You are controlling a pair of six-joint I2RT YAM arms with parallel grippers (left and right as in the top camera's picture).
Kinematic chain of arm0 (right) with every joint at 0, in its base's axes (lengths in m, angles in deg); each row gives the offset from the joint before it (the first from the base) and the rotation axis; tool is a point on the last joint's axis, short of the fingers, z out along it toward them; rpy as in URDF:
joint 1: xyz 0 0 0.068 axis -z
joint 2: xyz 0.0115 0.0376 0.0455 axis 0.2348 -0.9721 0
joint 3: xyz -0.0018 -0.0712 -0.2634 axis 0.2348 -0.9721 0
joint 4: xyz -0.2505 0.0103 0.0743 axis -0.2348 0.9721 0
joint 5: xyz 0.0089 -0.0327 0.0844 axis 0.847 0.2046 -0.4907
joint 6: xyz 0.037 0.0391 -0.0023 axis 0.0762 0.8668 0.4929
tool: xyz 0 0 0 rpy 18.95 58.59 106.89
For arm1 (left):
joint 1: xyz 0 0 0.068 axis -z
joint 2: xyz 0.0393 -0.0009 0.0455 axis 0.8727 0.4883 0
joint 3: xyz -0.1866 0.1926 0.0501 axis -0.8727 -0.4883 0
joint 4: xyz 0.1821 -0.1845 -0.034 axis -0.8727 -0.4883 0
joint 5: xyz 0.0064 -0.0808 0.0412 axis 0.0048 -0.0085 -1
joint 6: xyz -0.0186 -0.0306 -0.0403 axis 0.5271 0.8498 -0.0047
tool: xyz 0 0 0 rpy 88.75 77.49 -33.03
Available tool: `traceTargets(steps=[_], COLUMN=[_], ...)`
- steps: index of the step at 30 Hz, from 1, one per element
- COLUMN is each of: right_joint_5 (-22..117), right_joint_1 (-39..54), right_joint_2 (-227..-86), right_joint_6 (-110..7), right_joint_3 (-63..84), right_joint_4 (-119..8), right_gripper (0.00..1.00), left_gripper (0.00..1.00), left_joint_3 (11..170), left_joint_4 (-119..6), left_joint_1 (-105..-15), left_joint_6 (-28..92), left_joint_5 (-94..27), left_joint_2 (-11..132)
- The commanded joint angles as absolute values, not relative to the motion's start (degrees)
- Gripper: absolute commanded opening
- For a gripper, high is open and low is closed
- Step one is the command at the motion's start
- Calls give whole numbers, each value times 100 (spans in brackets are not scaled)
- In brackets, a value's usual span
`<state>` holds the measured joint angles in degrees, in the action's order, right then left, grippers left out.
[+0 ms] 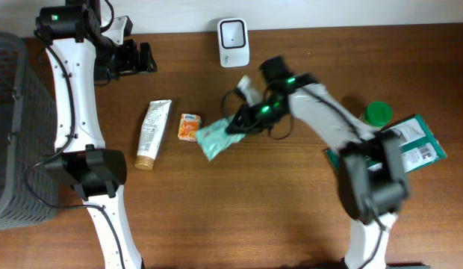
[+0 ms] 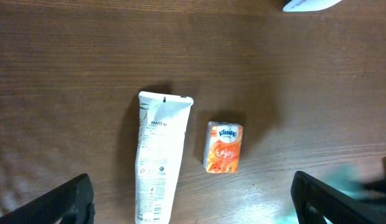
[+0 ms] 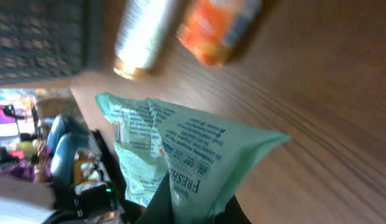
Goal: Scan the item barcode
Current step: 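Hold the pouch in front of the white scanner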
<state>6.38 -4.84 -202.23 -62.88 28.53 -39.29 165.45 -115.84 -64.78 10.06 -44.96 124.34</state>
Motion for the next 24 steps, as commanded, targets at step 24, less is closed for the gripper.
traceTargets(steps=[24], right_joint_5=[4026], right_joint_1=[67], right_joint_2=[-17559], right_joint_6=[-5612], right_joint_3=[2881], right_joint_4=[-4405], right_gripper=[4], left_gripper=[99], left_joint_3=[16628], left_joint_4=[-11577], left_joint_1=[-6452], left_joint_6=[978], left_joint_5=[-4433], left_joint_2=[12309])
